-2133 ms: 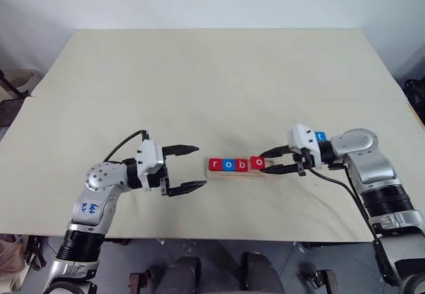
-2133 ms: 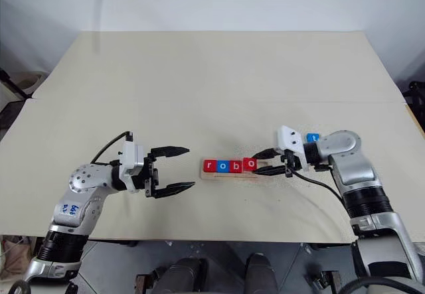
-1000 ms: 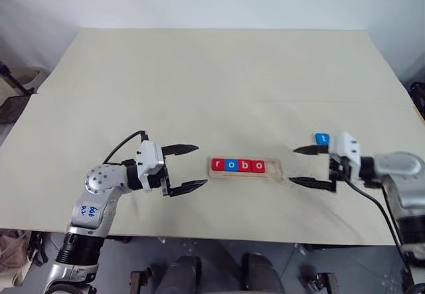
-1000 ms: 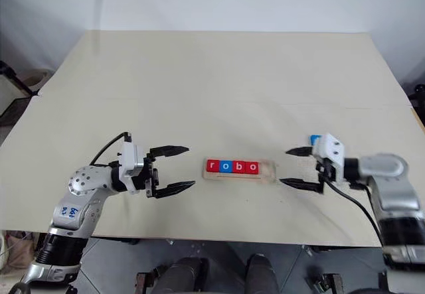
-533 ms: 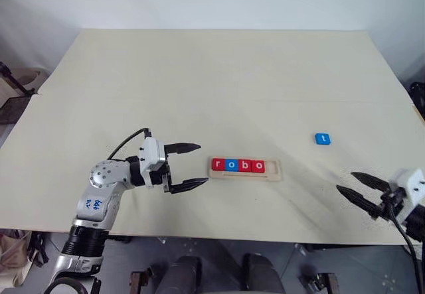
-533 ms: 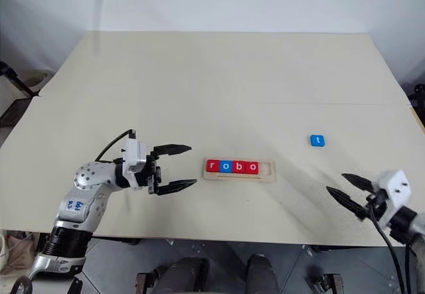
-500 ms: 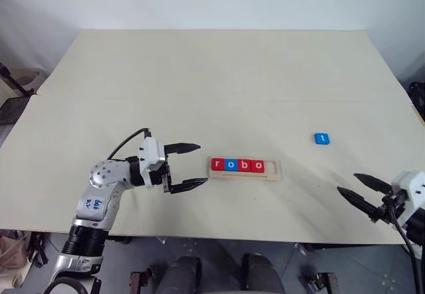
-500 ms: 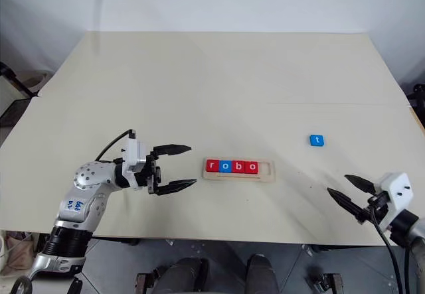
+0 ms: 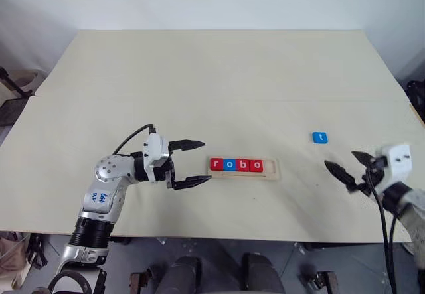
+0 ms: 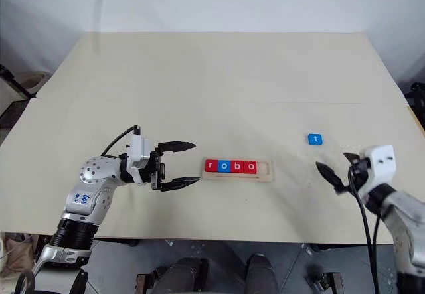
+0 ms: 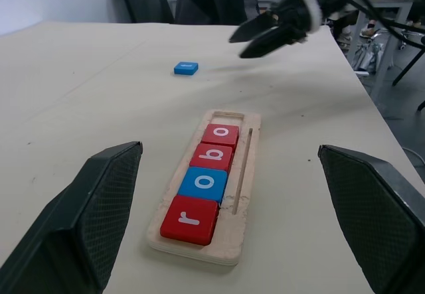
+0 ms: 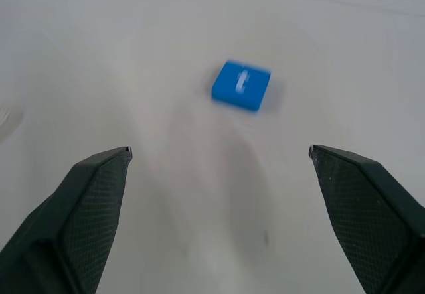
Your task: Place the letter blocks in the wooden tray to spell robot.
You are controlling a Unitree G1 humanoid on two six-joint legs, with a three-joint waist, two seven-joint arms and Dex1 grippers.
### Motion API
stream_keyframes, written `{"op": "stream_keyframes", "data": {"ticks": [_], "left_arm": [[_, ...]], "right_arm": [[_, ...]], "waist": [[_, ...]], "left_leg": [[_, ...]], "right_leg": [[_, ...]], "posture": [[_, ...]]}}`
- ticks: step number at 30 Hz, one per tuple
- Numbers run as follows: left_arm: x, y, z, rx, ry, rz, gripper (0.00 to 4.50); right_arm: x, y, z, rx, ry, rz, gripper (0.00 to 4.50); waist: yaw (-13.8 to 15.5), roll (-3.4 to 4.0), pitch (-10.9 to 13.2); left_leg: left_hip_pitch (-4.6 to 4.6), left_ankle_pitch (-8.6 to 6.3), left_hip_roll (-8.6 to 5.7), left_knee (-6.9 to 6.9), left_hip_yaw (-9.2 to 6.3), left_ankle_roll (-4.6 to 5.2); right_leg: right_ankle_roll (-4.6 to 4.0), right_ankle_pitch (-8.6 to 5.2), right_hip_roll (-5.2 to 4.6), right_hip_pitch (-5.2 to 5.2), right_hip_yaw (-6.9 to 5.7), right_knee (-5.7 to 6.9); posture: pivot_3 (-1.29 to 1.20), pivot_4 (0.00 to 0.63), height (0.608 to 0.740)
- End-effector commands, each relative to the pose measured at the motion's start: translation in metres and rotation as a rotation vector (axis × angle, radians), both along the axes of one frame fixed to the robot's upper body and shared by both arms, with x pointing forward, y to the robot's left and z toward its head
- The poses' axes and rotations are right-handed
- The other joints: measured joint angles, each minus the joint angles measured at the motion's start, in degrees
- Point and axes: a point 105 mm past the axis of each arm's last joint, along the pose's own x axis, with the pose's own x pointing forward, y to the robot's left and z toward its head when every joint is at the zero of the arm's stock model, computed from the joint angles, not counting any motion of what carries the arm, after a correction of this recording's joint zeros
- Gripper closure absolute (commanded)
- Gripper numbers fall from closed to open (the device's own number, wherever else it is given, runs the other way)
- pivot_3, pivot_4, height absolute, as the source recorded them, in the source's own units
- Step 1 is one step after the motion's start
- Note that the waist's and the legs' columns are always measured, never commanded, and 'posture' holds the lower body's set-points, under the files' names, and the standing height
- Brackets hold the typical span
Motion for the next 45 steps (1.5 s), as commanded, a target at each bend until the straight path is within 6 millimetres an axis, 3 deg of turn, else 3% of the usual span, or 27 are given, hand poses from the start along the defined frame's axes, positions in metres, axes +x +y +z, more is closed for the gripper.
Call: {"op": "stream_keyframes", "data": {"ticks": [1, 5, 10, 13, 20, 25, 30, 35, 40, 45], "left_arm": [[-0.002, -0.002, 0.007, -0.011, -0.041, 0.003, 0.00], [-0.005, -0.001, 0.006, -0.017, -0.043, 0.017, 0.00], [-0.007, 0.002, 0.008, -0.017, -0.050, 0.043, 0.00], [-0.008, 0.005, 0.009, -0.014, -0.052, 0.055, 0.00], [-0.009, 0.009, 0.007, -0.010, -0.045, 0.074, 0.00], [-0.008, 0.007, 0.007, -0.012, -0.041, 0.066, 0.00], [-0.007, 0.005, 0.006, -0.013, -0.034, 0.050, 0.00], [-0.009, 0.000, 0.002, -0.020, -0.016, 0.028, 0.00], [-0.009, -0.002, 0.001, -0.020, -0.007, 0.011, 0.00], [-0.007, -0.002, 0.002, -0.019, -0.009, 0.007, 0.00]], "right_arm": [[0.027, -0.005, 0.005, -0.021, 0.050, -0.112, 0.02], [0.059, 0.001, 0.004, -0.002, 0.090, -0.198, 0.02], [0.078, 0.007, -0.003, -0.003, 0.131, -0.267, 0.02], [0.079, 0.011, -0.005, -0.008, 0.149, -0.274, 0.60], [0.074, 0.011, 0.001, 0.031, 0.167, -0.312, 3.03], [0.063, 0.018, 0.015, 0.026, 0.151, -0.270, 3.05], [0.039, 0.033, 0.023, 0.046, 0.155, -0.256, 3.05], [0.003, 0.061, 0.000, 0.088, 0.216, -0.254, 3.05], [-0.013, 0.076, -0.013, 0.148, 0.252, -0.269, 3.05], [-0.010, 0.080, -0.004, 0.153, 0.204, -0.229, 1.39]], "waist": [[-0.13, -0.01, 0.00], [-0.07, 0.00, 0.00], [-0.07, 0.00, 0.00], [-0.16, 0.00, 0.00], [-0.16, 0.01, -0.01], [-0.17, 0.01, -0.01], [-0.29, 0.01, -0.01], [-0.40, 0.02, -0.01], [-0.78, 0.04, -0.02], [-1.09, 0.04, -0.03]], "left_leg": [[0.02, 0.00, 0.01, 0.00, 0.00, 0.00], [-0.03, 0.00, 0.00, -0.02, -0.01, 0.00], [-0.08, 0.00, -0.02, -0.08, -0.02, 0.00], [-0.09, 0.00, -0.02, -0.01, -0.02, 0.00], [-0.08, 0.00, -0.01, 0.02, -0.04, -0.01], [-0.09, 0.00, -0.01, 0.00, -0.04, -0.01], [-0.12, 0.00, 0.00, -0.04, -0.04, -0.01], [-0.12, 0.00, 0.01, -0.08, -0.07, -0.01], [-0.12, 0.00, -0.03, -0.04, -0.03, 0.00], [-0.12, 0.00, -0.03, -0.09, -0.04, -0.01]], "right_leg": [[0.00, 0.00, 0.01, 0.01, -0.01, 0.00], [0.00, 0.00, -0.01, -0.05, -0.02, 0.00], [0.01, 0.00, -0.03, -0.10, -0.05, 0.00], [0.01, 0.01, -0.02, -0.09, -0.06, 0.00], [0.01, 0.01, -0.02, -0.09, -0.05, 0.09], [0.01, 0.01, -0.01, -0.11, -0.05, 0.08], [0.01, 0.01, -0.01, -0.18, -0.03, 0.12], [0.00, 0.00, 0.00, -0.21, -0.01, 0.15], [0.01, 0.00, -0.02, -0.22, 0.05, 0.17], [0.00, 0.00, -0.01, -0.26, 0.05, 0.19]], "posture": [[0.00, 0.150, 0.740], [0.00, 0.150, 0.740], [0.00, 0.150, 0.740], [0.00, 0.150, 0.740], [0.00, 0.150, 0.740], [0.00, 0.150, 0.740], [0.00, 0.150, 0.740], [0.00, 0.150, 0.740], [0.00, 0.150, 0.740], [0.00, 0.150, 0.740]]}}
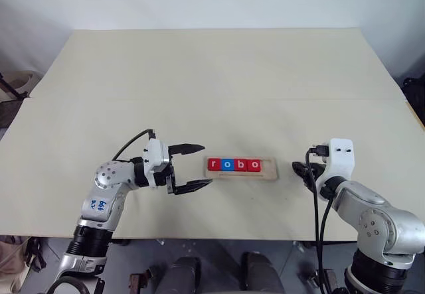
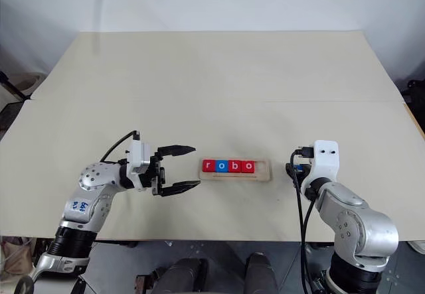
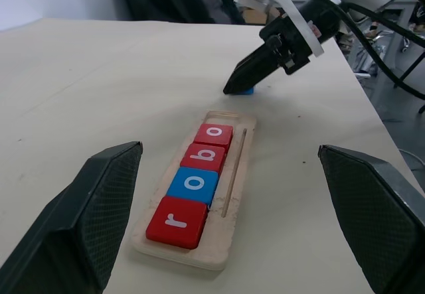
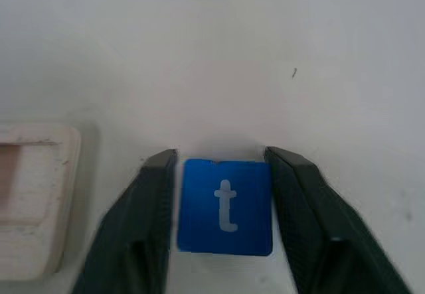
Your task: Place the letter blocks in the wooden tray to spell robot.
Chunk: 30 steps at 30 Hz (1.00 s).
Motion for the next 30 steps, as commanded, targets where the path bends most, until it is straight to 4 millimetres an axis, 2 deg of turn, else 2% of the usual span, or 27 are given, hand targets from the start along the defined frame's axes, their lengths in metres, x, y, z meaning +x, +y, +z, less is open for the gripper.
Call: {"op": "stream_keyframes", "data": {"ticks": [1, 4, 11, 16, 21, 24, 27, 30], "left_arm": [[0.000, -0.002, 0.006, -0.011, -0.019, -0.017, 0.00], [-0.001, -0.001, 0.005, -0.008, -0.020, -0.015, 0.00], [0.000, 0.005, 0.005, -0.004, -0.023, 0.007, 0.00], [0.000, 0.008, 0.006, -0.002, -0.035, 0.028, 0.00], [-0.001, 0.012, 0.007, -0.001, -0.045, 0.047, 0.00], [-0.003, 0.014, 0.007, 0.000, -0.046, 0.054, 0.00], [-0.003, 0.012, 0.007, -0.003, -0.047, 0.057, 0.00], [-0.004, 0.011, 0.008, -0.005, -0.049, 0.057, 0.00]], "right_arm": [[0.003, -0.003, 0.022, -0.013, -0.100, 0.033, 1.04], [0.006, -0.008, 0.040, -0.047, -0.168, 0.144, 0.02], [-0.002, -0.029, 0.064, -0.181, -0.320, 0.560, 0.02], [-0.014, -0.052, 0.056, -0.279, -0.390, 0.830, 0.02], [-0.016, -0.068, 0.038, -0.312, -0.260, 1.013, 0.02], [-0.010, -0.062, 0.028, -0.319, -0.210, 1.115, 0.02], [0.004, -0.052, 0.021, -0.324, -0.204, 1.148, 0.02], [0.009, -0.040, 0.009, -0.303, -0.165, 1.209, 0.02]], "waist": [[-0.04, 0.00, 0.00], [-0.05, 0.00, 0.00], [0.04, -0.04, 0.03], [-0.05, -0.07, 0.04], [-0.25, -0.07, 0.04], [-0.31, -0.07, 0.04], [-0.13, -0.07, 0.05], [0.15, -0.07, 0.05]], "left_leg": [[0.00, 0.00, 0.00, -0.01, 0.00, 0.00], [-0.01, 0.00, -0.01, -0.02, 0.01, 0.00], [0.00, -0.01, -0.01, -0.02, 0.07, 0.03], [0.10, -0.01, 0.02, -0.01, 0.10, 0.05], [0.11, -0.01, 0.04, 0.00, 0.13, 0.05], [0.15, -0.01, 0.09, 0.00, 0.16, 0.05], [0.14, -0.01, 0.09, 0.02, 0.14, 0.04], [0.11, -0.02, 0.08, 0.02, 0.11, 0.04]], "right_leg": [[0.00, 0.00, 0.00, 0.00, 0.00, 0.00], [0.00, 0.00, 0.00, -0.01, 0.00, -0.01], [0.01, 0.00, 0.02, 0.08, -0.05, -0.12], [0.02, 0.01, 0.03, 0.22, -0.07, -0.20], [0.02, 0.01, 0.03, 0.23, -0.07, -0.22], [0.01, 0.01, 0.04, 0.23, -0.06, -0.23], [0.01, 0.01, 0.03, 0.23, -0.07, -0.25], [0.01, 0.01, 0.01, 0.23, -0.08, -0.27]], "posture": [[0.00, 0.150, 0.740], [0.00, 0.150, 0.740], [0.00, 0.150, 0.740], [0.00, 0.150, 0.740], [0.00, 0.150, 0.740], [0.00, 0.150, 0.740], [0.00, 0.150, 0.740], [0.00, 0.150, 0.740]]}}
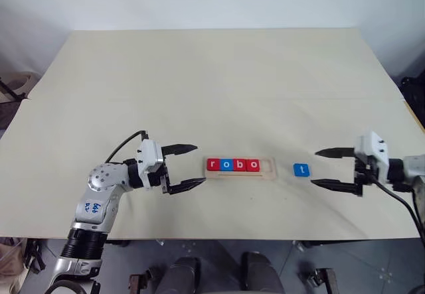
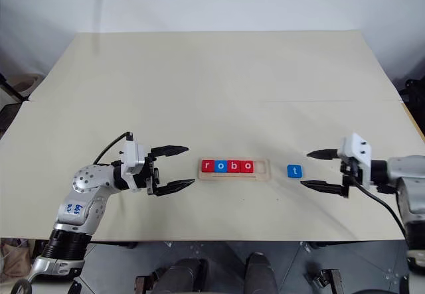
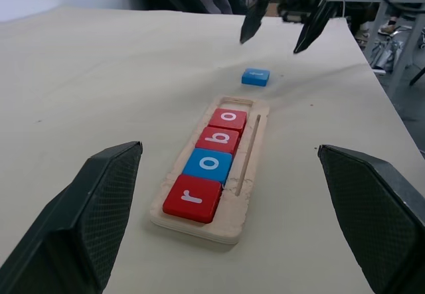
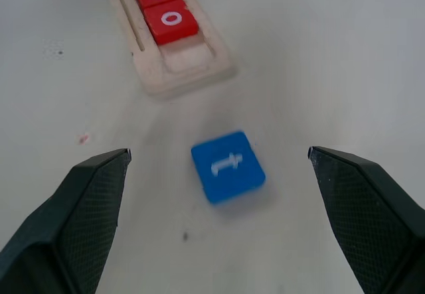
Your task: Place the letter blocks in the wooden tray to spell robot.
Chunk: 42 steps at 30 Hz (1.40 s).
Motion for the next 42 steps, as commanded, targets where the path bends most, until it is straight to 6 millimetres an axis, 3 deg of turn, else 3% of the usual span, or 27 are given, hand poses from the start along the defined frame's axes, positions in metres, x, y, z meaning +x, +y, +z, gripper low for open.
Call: {"op": "stream_keyframes", "data": {"ticks": [1, 4, 7, 14, 17, 21, 27, 42], "left_arm": [[-0.004, -0.001, 0.010, -0.008, -0.044, -0.007, 0.00], [-0.005, 0.000, 0.011, -0.006, -0.047, -0.001, 0.00], [-0.005, 0.002, 0.012, -0.003, -0.052, 0.009, 0.00], [-0.007, 0.004, 0.012, -0.004, -0.053, 0.024, 0.00], [-0.006, 0.004, 0.012, -0.005, -0.052, 0.025, 0.00], [-0.005, 0.003, 0.012, -0.004, -0.051, 0.021, 0.00], [-0.005, 0.001, 0.012, -0.006, -0.049, 0.013, 0.00], [-0.007, 0.002, 0.013, -0.007, -0.053, 0.026, 0.00]], "right_arm": [[0.000, 0.008, -0.010, -0.030, 0.040, 0.063, 0.02], [0.004, 0.010, -0.019, -0.056, 0.062, 0.074, 0.02], [0.010, 0.008, -0.022, -0.071, 0.069, 0.058, 0.61], [0.017, 0.010, -0.011, -0.065, 0.021, 0.077, 2.90], [0.023, 0.022, 0.003, -0.030, -0.023, 0.101, 2.90], [0.025, 0.058, 0.024, 0.031, -0.044, 0.174, 2.90], [0.024, 0.095, 0.022, 0.002, -0.041, 0.254, 2.90], [0.036, 0.086, 0.002, -0.042, -0.007, 0.227, 2.90]], "waist": [[0.28, 0.00, 0.00], [0.39, 0.00, 0.00], [0.17, 0.01, 0.00], [0.04, 0.01, 0.00], [-0.02, 0.01, 0.00], [-0.18, 0.02, 0.00], [0.22, 0.01, 0.00], [-0.18, 0.02, 0.00]], "left_leg": [[-0.03, 0.00, -0.02, 0.00, -0.06, 0.00], [-0.04, 0.00, -0.04, 0.02, -0.07, 0.00], [-0.04, 0.00, -0.04, 0.07, -0.04, 0.00], [-0.03, 0.00, -0.03, 0.04, -0.07, -0.01], [-0.03, 0.00, -0.03, 0.07, -0.06, -0.01], [-0.03, -0.01, 0.01, 0.04, -0.05, -0.03], [-0.06, -0.02, -0.01, 0.08, -0.12, -0.05], [-0.07, -0.02, -0.02, 0.05, -0.11, -0.05]], "right_leg": [[0.00, 0.00, -0.02, 0.00, -0.04, -0.01], [0.00, 0.00, -0.03, 0.00, -0.06, -0.03], [0.00, 0.00, -0.03, 0.01, -0.05, -0.01], [0.00, 0.00, -0.02, 0.01, -0.06, -0.02], [0.00, 0.00, -0.02, 0.02, -0.06, 0.00], [0.00, 0.00, -0.01, -0.03, -0.05, 0.02], [0.00, 0.00, -0.01, -0.01, -0.08, 0.00], [0.00, 0.00, -0.01, -0.06, -0.09, 0.03]], "posture": [[0.00, 0.150, 0.740], [0.00, 0.150, 0.740], [0.00, 0.150, 0.740], [0.00, 0.150, 0.740], [0.00, 0.150, 0.740], [0.00, 0.150, 0.740], [0.00, 0.150, 0.740], [0.00, 0.150, 0.740]]}}
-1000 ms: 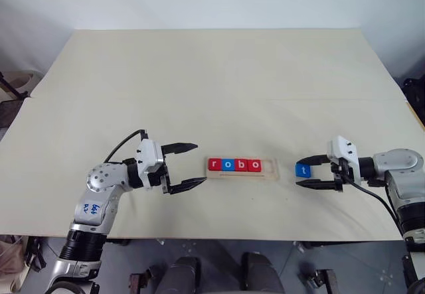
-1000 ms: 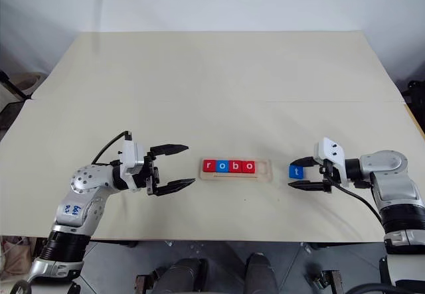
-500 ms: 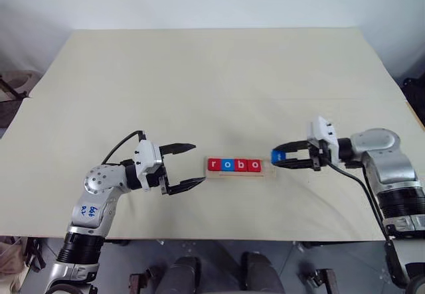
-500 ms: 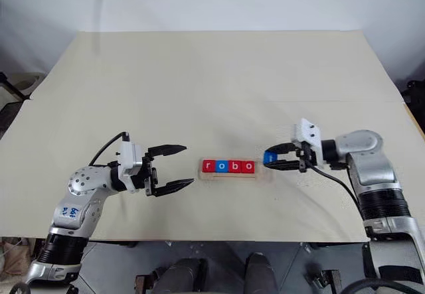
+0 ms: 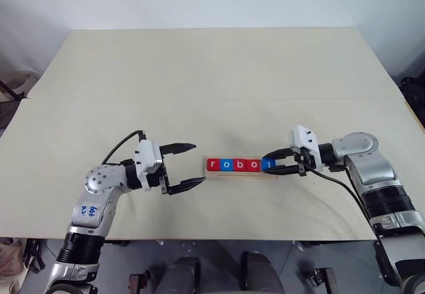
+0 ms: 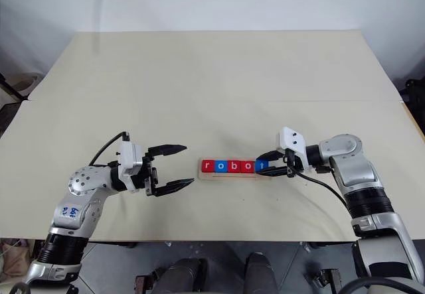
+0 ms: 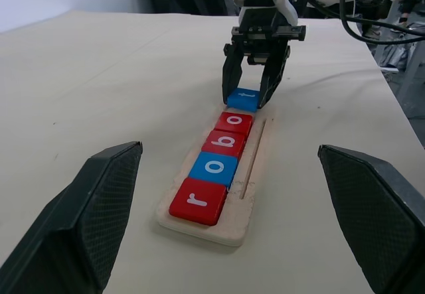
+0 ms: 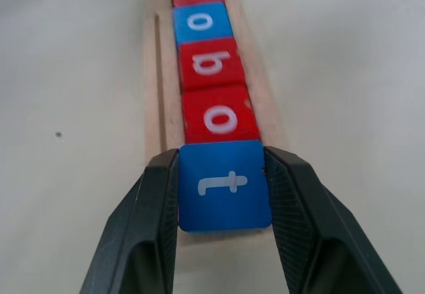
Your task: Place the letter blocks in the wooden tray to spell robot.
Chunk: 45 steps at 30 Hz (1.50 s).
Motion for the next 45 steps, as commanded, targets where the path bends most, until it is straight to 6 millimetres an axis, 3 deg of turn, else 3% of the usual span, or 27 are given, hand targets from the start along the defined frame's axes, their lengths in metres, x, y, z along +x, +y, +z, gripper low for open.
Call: {"op": "stream_keyframes", "data": {"ticks": [1, 5, 10, 14, 20, 23, 26, 30, 33, 36, 40, 45], "left_arm": [[-0.003, 0.000, 0.010, -0.009, -0.042, -0.003, 0.00], [-0.003, 0.000, 0.011, -0.009, -0.045, 0.003, 0.00], [-0.003, 0.001, 0.011, -0.007, -0.044, 0.007, 0.00], [-0.003, 0.002, 0.011, -0.006, -0.042, 0.008, 0.00], [-0.003, 0.003, 0.011, -0.003, -0.041, 0.010, 0.00], [-0.002, 0.005, 0.010, 0.000, -0.039, 0.017, 0.00], [-0.002, 0.012, 0.007, 0.010, -0.032, 0.036, 0.00], [-0.003, 0.024, 0.004, 0.020, 0.003, 0.072, 0.00], [-0.005, 0.037, 0.003, 0.024, 0.040, 0.109, 0.00], [-0.007, 0.052, 0.001, 0.066, 0.032, 0.138, 0.00], [-0.006, 0.065, -0.001, 0.117, 0.015, 0.149, 0.00], [-0.004, 0.063, 0.002, 0.118, -0.001, 0.121, 0.00]], "right_arm": [[0.004, 0.002, 0.008, 0.009, -0.029, 0.013, 2.90], [0.004, 0.005, 0.005, 0.028, -0.006, 0.014, 2.90], [0.004, 0.007, 0.005, 0.037, -0.016, 0.017, 1.33], [0.004, 0.000, 0.021, 0.086, -0.050, -0.002, 0.02], [0.000, -0.021, 0.030, 0.078, -0.073, -0.047, 0.02], [-0.005, -0.034, 0.029, 0.089, -0.054, -0.089, 0.65], [-0.015, -0.046, 0.028, 0.103, -0.036, -0.121, 1.69], [-0.025, -0.057, 0.037, 0.190, -0.073, -0.196, 1.69], [-0.042, -0.060, 0.039, 0.228, -0.085, -0.203, 1.06], [-0.062, -0.062, 0.038, 0.263, -0.118, -0.218, 0.06], [-0.079, -0.061, 0.032, 0.276, -0.152, -0.229, 0.02], [-0.086, -0.050, 0.032, 0.309, -0.165, -0.212, 0.02]], "waist": [[0.03, 0.00, 0.00], [0.10, 0.00, 0.00], [0.11, 0.00, 0.00], [0.09, 0.00, 0.00], [0.16, 0.00, 0.00], [0.17, 0.00, 0.00], [0.27, 0.00, 0.00], [0.10, 0.01, 0.00], [0.27, 0.01, 0.00], [0.43, 0.01, 0.00], [0.87, 0.01, 0.00], [0.94, 0.01, 0.00]], "left_leg": [[0.00, 0.00, 0.00, 0.00, 0.00, 0.00], [0.00, 0.00, 0.00, 0.01, -0.01, 0.00], [0.00, 0.00, 0.00, 0.01, -0.01, 0.00], [0.00, 0.00, 0.00, 0.01, -0.01, 0.00], [0.00, 0.00, -0.01, 0.02, -0.01, 0.00], [0.00, 0.00, 0.00, 0.02, -0.01, 0.00], [-0.01, 0.00, -0.01, 0.01, -0.01, 0.00], [-0.01, 0.00, 0.02, 0.00, 0.04, 0.00], [0.01, 0.00, 0.03, -0.02, 0.02, 0.00], [0.01, -0.01, 0.04, -0.05, -0.01, -0.01], [0.01, -0.01, 0.00, 0.01, 0.02, 0.00], [0.08, -0.01, 0.02, -0.01, 0.03, 0.00]], "right_leg": [[0.00, 0.00, 0.00, 0.00, 0.00, 0.00], [0.00, 0.00, 0.00, 0.00, 0.00, 0.00], [0.00, 0.00, 0.00, 0.00, 0.00, 0.00], [0.00, 0.00, 0.00, 0.00, 0.00, 0.00], [0.00, 0.00, -0.01, 0.01, 0.00, -0.01], [0.00, 0.00, 0.00, 0.02, 0.00, 0.00], [0.00, 0.00, -0.01, 0.01, 0.00, -0.01], [0.00, 0.00, 0.00, 0.01, 0.02, -0.01], [0.00, 0.00, 0.01, 0.01, 0.03, 0.00], [-0.01, 0.00, 0.01, 0.01, 0.02, -0.02], [0.00, 0.00, -0.01, 0.07, 0.04, -0.05], [-0.02, 0.00, 0.01, 0.11, 0.05, -0.04]], "posture": [[0.00, 0.150, 0.740], [0.00, 0.150, 0.740], [0.00, 0.150, 0.740], [0.00, 0.150, 0.740], [0.00, 0.150, 0.740], [0.00, 0.150, 0.740], [0.00, 0.150, 0.740], [0.00, 0.150, 0.740], [0.00, 0.150, 0.740], [0.00, 0.150, 0.740], [0.00, 0.150, 0.740], [0.00, 0.150, 0.740]]}}
